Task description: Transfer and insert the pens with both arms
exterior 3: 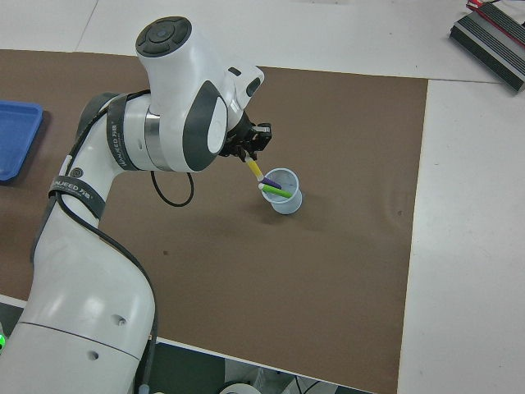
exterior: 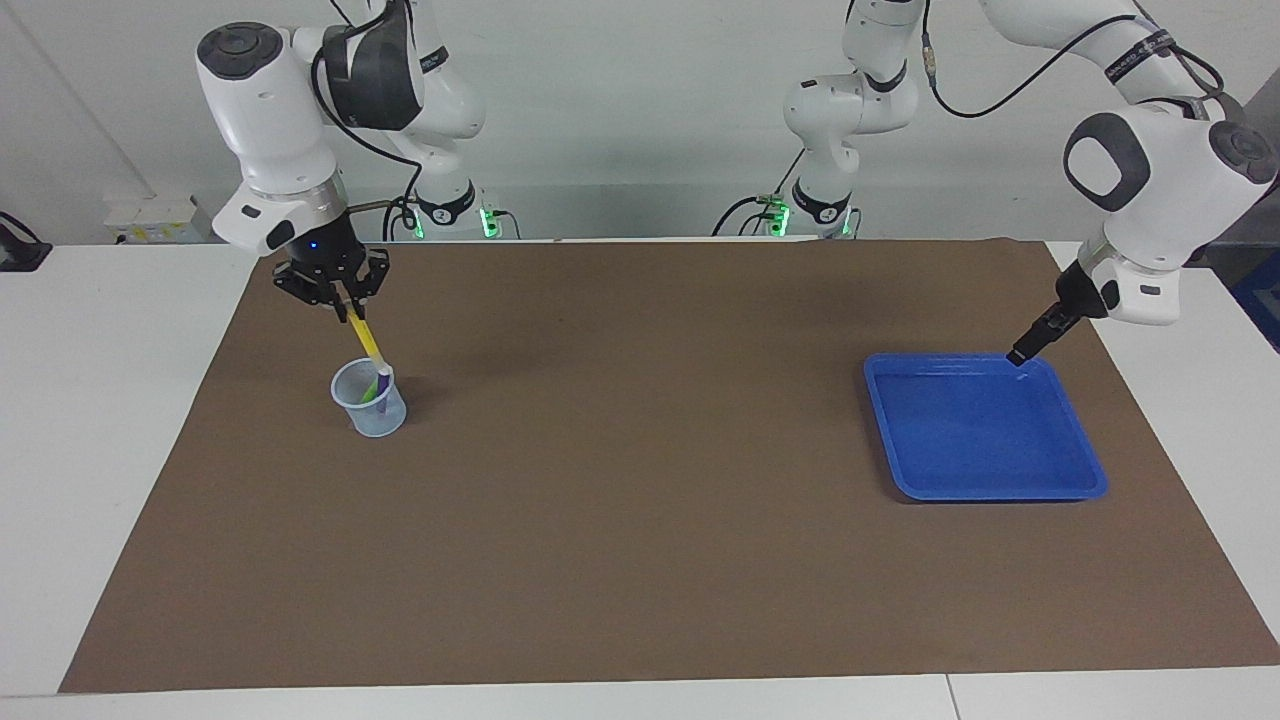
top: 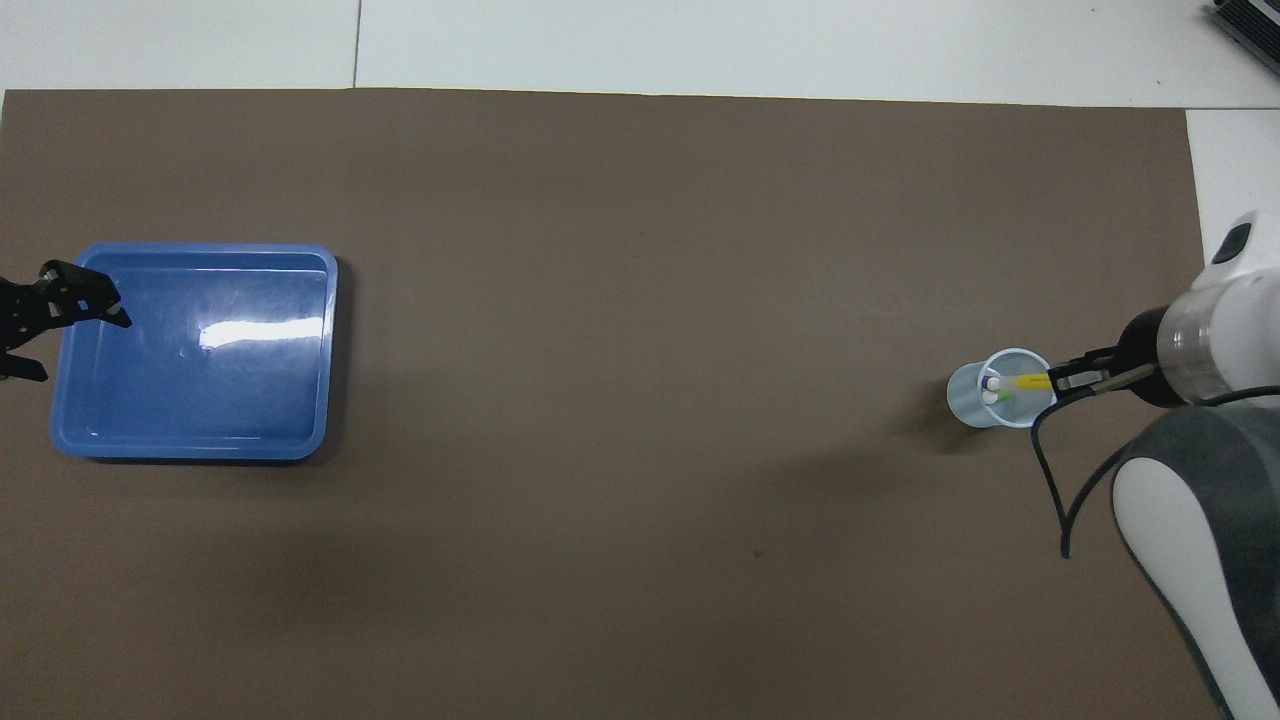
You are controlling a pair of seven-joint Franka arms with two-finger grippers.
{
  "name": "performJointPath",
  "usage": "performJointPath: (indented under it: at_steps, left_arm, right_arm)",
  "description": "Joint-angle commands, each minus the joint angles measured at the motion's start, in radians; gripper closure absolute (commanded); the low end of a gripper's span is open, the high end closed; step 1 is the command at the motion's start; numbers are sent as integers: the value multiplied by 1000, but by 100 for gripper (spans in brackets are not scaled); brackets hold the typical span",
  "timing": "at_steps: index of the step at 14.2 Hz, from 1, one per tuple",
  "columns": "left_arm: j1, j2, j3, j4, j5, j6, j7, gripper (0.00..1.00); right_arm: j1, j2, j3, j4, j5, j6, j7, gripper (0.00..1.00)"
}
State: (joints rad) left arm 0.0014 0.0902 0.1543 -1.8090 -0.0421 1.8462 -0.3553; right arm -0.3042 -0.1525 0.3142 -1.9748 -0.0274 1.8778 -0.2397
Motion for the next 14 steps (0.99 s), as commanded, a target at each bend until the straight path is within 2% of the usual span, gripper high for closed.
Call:
performJointPath:
  at_steps: [1, 6, 11, 14]
  left_arm:
    - [-47, -20, 10, -18, 22, -4, 62, 0]
    - [-35, -14, -32, 51, 22, -122, 291, 0]
    - [-53, -12, -32, 77, 22, -200, 360, 0]
    - [-50, -27, -47, 129, 22, -219, 388, 0]
  right_arm:
    - [-30, -28, 13, -42, -19, 20, -30, 100]
    - [-38, -65, 11, -127, -19, 96, -49, 100]
    - [-44, -71, 11, -186, -19, 171, -61, 100]
    - [-59, -65, 11, -237, -19, 249, -76, 100]
